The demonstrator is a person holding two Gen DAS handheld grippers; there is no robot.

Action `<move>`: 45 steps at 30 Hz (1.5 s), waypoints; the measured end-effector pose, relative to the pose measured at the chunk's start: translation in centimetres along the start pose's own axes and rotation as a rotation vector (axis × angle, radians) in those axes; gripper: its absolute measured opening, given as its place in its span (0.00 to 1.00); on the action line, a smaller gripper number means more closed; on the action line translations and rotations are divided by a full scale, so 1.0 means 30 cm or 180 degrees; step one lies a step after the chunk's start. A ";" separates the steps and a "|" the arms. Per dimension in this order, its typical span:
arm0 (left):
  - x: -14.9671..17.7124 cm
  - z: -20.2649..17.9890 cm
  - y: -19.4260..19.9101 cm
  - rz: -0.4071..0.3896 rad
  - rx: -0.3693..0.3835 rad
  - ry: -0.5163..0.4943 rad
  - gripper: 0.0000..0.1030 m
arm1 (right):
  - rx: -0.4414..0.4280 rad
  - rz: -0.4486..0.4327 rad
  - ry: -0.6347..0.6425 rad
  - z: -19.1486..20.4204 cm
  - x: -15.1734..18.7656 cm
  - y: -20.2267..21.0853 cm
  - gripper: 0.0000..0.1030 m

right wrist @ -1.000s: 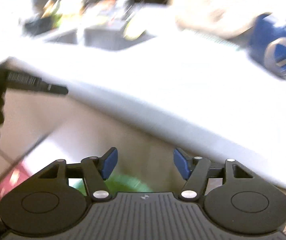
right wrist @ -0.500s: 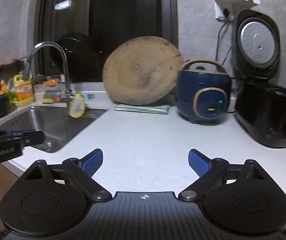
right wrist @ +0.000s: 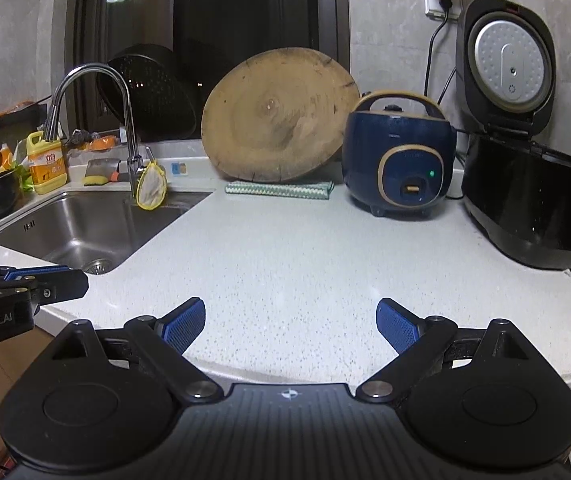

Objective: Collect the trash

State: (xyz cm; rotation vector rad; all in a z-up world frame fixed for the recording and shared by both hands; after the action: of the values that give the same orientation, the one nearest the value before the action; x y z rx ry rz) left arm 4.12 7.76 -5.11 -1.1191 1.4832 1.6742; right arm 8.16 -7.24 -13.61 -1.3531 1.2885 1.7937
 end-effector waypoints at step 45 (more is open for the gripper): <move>0.008 -0.017 0.024 0.0019 0.0204 -0.0094 0.16 | 0.0065 -0.0009 0.0038 0.005 0.011 0.019 0.91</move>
State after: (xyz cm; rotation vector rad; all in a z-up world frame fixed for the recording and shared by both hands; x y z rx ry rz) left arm 3.46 7.13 -5.01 -1.0524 1.5122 1.6289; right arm 7.49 -7.38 -13.72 -1.3559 1.3071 1.7686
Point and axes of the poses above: each gripper's, at about its wrist camera, not at the fingertips, and y roughly against the way its jaws point, z to its left, x to its underside, the point moved 6 cm from there along -y, roughly the way its jaws point, and after that the axes turned 6 degrees about -x, right-handed, at the moved point
